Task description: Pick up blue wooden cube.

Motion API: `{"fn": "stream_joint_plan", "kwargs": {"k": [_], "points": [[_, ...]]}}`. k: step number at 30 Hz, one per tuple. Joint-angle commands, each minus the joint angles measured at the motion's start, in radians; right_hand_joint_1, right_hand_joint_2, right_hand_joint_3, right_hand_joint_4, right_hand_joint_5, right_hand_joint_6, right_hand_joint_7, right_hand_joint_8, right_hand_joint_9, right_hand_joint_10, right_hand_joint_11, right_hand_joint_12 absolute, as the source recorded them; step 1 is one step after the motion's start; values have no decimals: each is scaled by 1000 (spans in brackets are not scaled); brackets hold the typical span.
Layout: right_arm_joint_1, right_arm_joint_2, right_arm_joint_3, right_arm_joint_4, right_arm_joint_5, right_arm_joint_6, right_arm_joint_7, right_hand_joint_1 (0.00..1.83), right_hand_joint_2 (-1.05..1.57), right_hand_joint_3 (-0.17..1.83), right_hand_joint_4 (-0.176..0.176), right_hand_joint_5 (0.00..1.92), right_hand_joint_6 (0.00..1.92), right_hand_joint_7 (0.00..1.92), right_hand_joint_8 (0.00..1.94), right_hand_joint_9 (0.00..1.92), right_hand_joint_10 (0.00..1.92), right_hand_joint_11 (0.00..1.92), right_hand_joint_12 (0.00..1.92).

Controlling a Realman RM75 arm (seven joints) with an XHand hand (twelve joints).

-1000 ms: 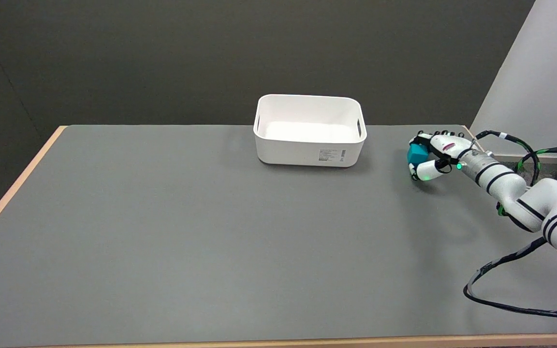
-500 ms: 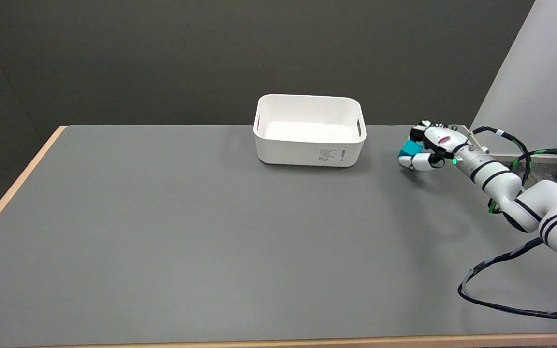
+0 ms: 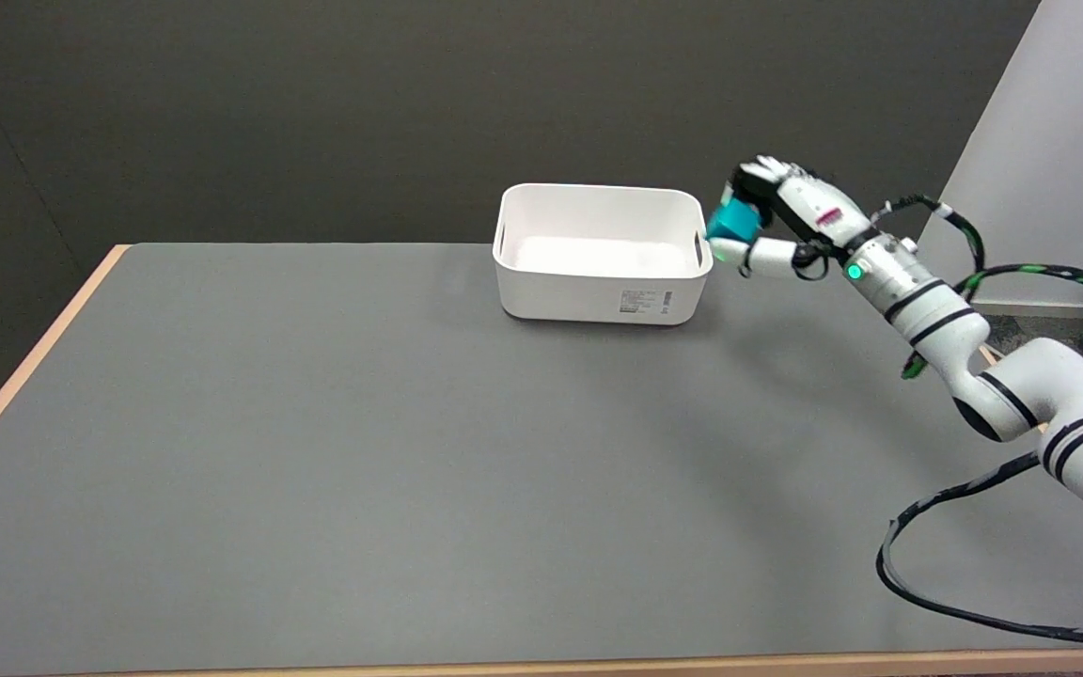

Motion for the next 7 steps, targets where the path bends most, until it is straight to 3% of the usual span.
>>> {"fn": "stream_joint_plan", "kwargs": {"k": [1,4,7], "points": [[82,-26,-144,-262,102,-221,63,851,1199,373,25,551,1703,212,1941,602,1921,125,1921],[159,-42,-235,-260,103,-133,55,860,1205,361,14,549,1703,253,1941,624,1921,202,1921],[237,-76,-353,-224,93,-16,31,857,1195,367,36,558,1689,255,1941,606,1921,189,1921]]}}
